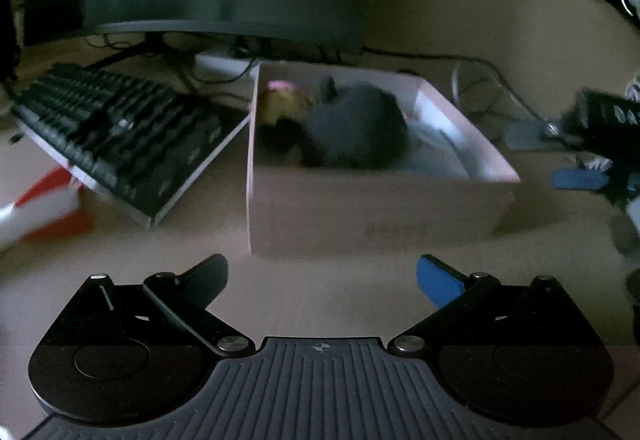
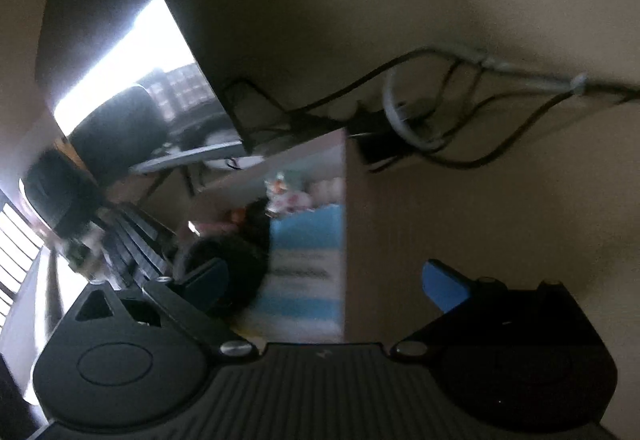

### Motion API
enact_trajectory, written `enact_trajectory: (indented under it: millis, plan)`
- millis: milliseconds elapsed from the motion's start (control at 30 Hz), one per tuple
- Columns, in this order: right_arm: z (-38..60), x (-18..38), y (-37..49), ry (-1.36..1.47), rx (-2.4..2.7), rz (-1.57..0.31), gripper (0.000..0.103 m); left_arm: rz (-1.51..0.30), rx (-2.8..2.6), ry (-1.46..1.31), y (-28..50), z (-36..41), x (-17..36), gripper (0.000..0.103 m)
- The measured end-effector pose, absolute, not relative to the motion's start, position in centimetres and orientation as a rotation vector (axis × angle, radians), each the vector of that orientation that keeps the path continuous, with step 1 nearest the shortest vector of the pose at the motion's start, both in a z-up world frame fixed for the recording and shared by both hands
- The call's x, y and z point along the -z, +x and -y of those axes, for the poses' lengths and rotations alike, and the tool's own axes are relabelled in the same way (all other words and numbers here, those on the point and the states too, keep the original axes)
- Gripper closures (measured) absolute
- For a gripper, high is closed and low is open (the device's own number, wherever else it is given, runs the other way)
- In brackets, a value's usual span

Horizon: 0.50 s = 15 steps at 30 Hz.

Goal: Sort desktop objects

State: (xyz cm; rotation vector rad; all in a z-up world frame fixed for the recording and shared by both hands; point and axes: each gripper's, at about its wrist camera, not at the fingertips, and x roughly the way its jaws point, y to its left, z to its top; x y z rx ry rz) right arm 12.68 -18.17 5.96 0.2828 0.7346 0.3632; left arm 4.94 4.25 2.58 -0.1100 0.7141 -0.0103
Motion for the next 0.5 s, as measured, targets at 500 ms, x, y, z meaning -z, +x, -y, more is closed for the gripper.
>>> enact_trajectory:
  millis: [500]
  plan:
    - [19.8,-0.3,-1.4,-0.165,-0.397,-0.775,0.0,-0.729,-0.076,-0.011,-0.2,-0.3,-0.2,0.0]
